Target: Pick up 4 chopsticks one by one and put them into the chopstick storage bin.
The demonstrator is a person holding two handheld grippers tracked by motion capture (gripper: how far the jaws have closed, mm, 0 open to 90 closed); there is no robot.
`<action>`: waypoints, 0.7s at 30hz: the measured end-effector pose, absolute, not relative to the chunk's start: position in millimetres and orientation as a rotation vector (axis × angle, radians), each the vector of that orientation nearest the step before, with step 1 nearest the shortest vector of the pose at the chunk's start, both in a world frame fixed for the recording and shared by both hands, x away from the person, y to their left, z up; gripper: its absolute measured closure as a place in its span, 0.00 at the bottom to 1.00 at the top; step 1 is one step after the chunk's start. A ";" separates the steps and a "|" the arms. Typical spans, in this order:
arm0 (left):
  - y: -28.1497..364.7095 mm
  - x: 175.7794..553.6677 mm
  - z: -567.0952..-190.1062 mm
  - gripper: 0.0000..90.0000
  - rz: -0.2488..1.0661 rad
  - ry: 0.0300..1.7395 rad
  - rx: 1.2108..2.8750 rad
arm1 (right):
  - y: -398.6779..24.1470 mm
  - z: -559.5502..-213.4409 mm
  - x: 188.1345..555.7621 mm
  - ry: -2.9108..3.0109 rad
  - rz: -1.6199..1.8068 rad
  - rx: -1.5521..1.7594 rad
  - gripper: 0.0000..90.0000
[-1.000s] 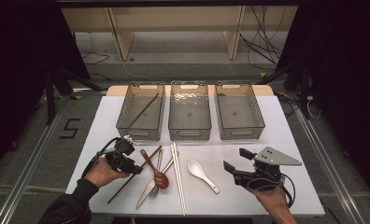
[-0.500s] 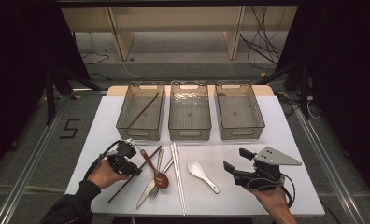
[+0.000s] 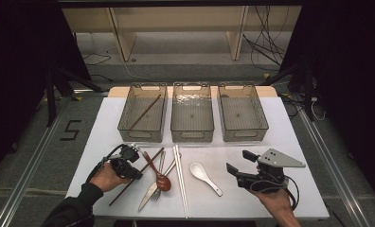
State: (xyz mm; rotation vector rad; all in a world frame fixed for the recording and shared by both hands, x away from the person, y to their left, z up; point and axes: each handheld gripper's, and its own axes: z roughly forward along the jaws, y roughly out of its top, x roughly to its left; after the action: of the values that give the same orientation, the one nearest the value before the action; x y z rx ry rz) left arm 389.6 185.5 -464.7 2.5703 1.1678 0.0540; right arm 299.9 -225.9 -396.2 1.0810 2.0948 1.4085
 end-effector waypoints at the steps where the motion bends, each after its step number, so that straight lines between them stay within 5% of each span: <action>1: 185.7 389.7 -464.6 0.85 0.052 1.171 2.570 | -225.9 -396.2 300.0 2.094 1.408 1.080 0.30; 21: 191.1 390.6 -452.0 0.93 0.063 1.142 2.547 | -226.9 -396.0 300.4 2.088 1.412 1.082 0.30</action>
State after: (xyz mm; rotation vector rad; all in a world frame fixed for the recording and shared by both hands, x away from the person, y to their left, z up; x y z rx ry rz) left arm 390.6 191.1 -452.0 2.5468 1.1415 0.0631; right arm 300.4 -226.9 -396.0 1.0823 2.0884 1.4125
